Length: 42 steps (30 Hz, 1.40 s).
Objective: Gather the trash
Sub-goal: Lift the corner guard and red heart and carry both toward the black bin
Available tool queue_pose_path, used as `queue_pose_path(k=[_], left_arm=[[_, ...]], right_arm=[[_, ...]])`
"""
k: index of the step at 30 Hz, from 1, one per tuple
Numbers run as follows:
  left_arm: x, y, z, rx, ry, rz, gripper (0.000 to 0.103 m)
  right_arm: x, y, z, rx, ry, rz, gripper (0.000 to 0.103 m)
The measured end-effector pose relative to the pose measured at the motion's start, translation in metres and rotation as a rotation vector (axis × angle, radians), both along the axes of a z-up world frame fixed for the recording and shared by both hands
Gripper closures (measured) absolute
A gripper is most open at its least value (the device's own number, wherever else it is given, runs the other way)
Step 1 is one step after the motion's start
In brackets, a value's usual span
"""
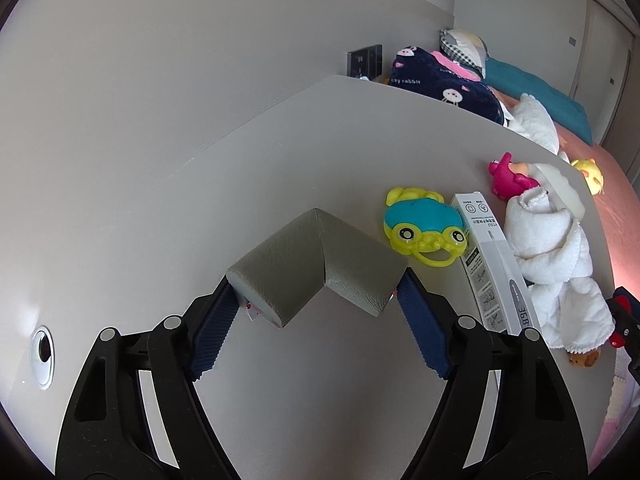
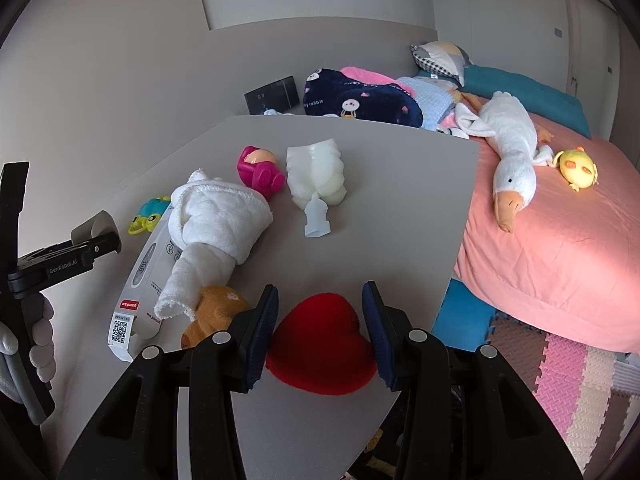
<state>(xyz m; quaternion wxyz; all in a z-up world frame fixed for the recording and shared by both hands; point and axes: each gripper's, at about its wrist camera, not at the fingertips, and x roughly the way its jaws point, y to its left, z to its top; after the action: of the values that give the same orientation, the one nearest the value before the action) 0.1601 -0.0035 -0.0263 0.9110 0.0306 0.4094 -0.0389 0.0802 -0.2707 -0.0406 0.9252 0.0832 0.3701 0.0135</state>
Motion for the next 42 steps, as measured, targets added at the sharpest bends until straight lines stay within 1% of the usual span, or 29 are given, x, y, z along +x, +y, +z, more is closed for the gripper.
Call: queue_pose_path(k=[5, 11, 16, 26, 42], left_arm=[[-0.016, 0.000, 0.010, -0.004, -0.010, 0.006, 0.027], [-0.037, -0.012, 0.024, 0.001, -0.031, -0.019, 0.027], [-0.056, -0.023, 0.032, -0.004, -0.040, -0.037, 0.027], [-0.085, -0.060, 0.046, -0.022, -0.062, -0.105, 0.027], [-0.111, -0.121, 0.053, -0.022, -0.068, -0.229, 0.027]], right_arm=[[-0.010, -0.001, 0.011, 0.001, -0.014, 0.008, 0.058], [-0.028, -0.004, 0.024, 0.002, -0.033, 0.016, 0.058], [-0.043, -0.013, 0.033, 0.009, -0.040, -0.001, 0.058], [-0.078, -0.039, 0.050, 0.007, -0.076, -0.037, 0.058], [-0.120, -0.068, 0.069, -0.010, -0.112, -0.080, 0.058]])
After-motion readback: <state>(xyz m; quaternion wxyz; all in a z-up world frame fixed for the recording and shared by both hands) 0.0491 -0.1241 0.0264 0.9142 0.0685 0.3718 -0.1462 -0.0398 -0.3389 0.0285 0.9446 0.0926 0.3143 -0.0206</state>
